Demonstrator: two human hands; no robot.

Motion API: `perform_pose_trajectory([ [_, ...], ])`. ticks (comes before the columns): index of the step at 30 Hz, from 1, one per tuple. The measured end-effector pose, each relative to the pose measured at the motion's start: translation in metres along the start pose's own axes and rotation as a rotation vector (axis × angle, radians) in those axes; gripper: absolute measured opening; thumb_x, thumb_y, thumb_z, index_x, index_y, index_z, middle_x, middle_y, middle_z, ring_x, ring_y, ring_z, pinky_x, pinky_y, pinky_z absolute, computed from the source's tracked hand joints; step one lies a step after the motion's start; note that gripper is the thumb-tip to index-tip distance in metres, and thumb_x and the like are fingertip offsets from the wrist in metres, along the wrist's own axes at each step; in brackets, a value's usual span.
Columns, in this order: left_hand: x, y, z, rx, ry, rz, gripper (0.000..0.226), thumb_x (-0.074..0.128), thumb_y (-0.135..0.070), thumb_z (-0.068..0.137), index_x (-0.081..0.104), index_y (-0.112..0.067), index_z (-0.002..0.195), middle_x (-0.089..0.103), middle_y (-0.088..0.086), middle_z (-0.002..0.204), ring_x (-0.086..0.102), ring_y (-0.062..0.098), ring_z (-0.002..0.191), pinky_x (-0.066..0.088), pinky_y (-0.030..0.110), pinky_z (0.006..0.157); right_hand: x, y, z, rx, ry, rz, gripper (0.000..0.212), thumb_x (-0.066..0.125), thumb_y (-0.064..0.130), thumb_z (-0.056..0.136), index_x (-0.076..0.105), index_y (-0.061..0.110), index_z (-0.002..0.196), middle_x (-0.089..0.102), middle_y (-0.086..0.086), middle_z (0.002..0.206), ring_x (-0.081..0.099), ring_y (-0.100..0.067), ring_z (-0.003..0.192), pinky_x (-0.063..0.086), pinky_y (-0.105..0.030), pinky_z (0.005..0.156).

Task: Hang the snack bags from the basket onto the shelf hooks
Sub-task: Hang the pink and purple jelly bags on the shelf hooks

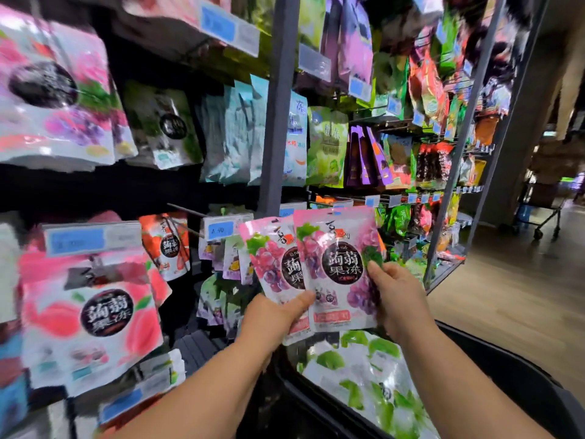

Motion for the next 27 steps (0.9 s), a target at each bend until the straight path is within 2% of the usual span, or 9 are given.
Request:
perform_pose_trajectory([
  [4,-0.032,-0.022,-0.003,0.054,0.003,-0.023,0.057,0.082,-0.062,0.052,0.063,-0.009,0.063,0.061,0.006,0.056,0.049,0.015,0.050,0.039,0.025,0.059,0.034,0.028,-0.011,-0.054,0.087,0.027,0.039,0.062,0.031,0.096,0.049,-0.005,0.088,0.059,-0.032,0.083,0.058,-0.038,0.073,0.050,-0.058,0.068],
  [8,-0.069,-0.047,-0.008,0.108,-0.061,0.018,0.045,0.085,-0.049,0.066,0.057,-0.015,0.057,0.058,-0.007,0.052,0.051,0.014,0.049,0.044,0.030,0.060,0.067,0.056,-0.024,-0.128,0.168,-0.013,0.030,0.050,0.029,0.103,0.049,0.009,0.080,0.058,-0.014,0.073,0.051,-0.022,0.063,0.043,-0.034,0.055],
  [11,-0.096,-0.067,-0.015,0.134,-0.114,0.022,0.045,0.084,-0.043,0.071,0.053,-0.013,0.056,0.051,-0.003,0.048,0.043,0.015,0.043,0.036,0.026,0.053,0.095,0.078,-0.043,-0.141,0.381,-0.089,0.011,0.058,0.027,0.099,0.054,0.020,0.107,0.064,0.000,0.071,0.053,-0.013,0.058,0.040,-0.023,0.047],
  [12,-0.105,-0.074,-0.019,0.135,-0.132,0.027,0.044,0.084,-0.043,0.070,0.056,-0.011,0.057,0.055,-0.001,0.050,0.047,0.016,0.044,0.038,0.026,0.052,0.103,0.083,-0.047,-0.130,0.449,-0.119,0.024,0.066,0.026,0.094,0.051,0.025,0.113,0.064,0.002,0.075,0.055,-0.012,0.060,0.041,-0.022,0.047],
  [15,-0.130,-0.093,-0.027,0.156,-0.173,0.008,0.062,0.086,-0.057,0.049,0.071,-0.001,0.074,0.072,0.008,0.067,0.066,0.029,0.058,0.053,0.036,0.061,0.125,0.099,-0.057,-0.090,0.576,-0.161,0.059,0.084,0.018,0.076,0.047,0.039,0.117,0.061,0.001,0.080,0.059,-0.016,0.070,0.047,-0.027,0.056],
  [17,-0.147,-0.102,-0.031,0.154,-0.181,-0.009,0.063,0.085,-0.057,0.049,0.073,-0.002,0.079,0.069,0.004,0.061,0.061,0.023,0.049,0.045,0.031,0.051,0.139,0.110,-0.061,-0.073,0.621,-0.098,0.067,0.083,0.008,0.074,0.046,0.043,0.117,0.061,0.002,0.077,0.058,-0.015,0.065,0.043,-0.027,0.055],
  [21,-0.181,-0.121,-0.040,0.194,-0.224,-0.031,0.069,0.088,-0.055,0.049,0.075,0.000,0.088,0.075,0.014,0.075,0.065,0.021,0.059,0.049,0.032,0.058,0.173,0.126,-0.066,-0.084,0.574,0.055,0.091,0.095,0.010,0.051,0.047,0.030,0.126,0.068,-0.002,0.094,0.068,-0.016,0.074,0.051,-0.029,0.057],
  [23,-0.197,-0.130,-0.044,0.195,-0.238,-0.028,0.070,0.087,-0.060,0.041,0.077,-0.006,0.085,0.076,0.013,0.080,0.072,0.030,0.071,0.055,0.042,0.070,0.191,0.130,-0.069,-0.069,0.555,0.149,0.097,0.092,0.013,0.043,0.046,0.016,0.129,0.068,-0.010,0.108,0.072,-0.023,0.087,0.057,-0.032,0.069],
  [27,-0.232,-0.145,-0.052,0.215,-0.299,0.029,0.058,0.086,-0.067,0.042,0.065,-0.015,0.057,0.058,-0.005,0.051,0.048,0.015,0.044,0.039,0.034,0.060,0.226,0.138,-0.076,-0.047,0.586,0.280,0.089,0.088,0.009,0.053,0.044,0.012,0.131,0.070,-0.012,0.111,0.074,-0.027,0.092,0.058,-0.044,0.086],
])
Point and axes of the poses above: each hand's wrist, its own z-axis towards the middle knuckle, its own x-axis out of the palm, y = z × x, the point moved 5 cm from there along z, towards the middle knuckle
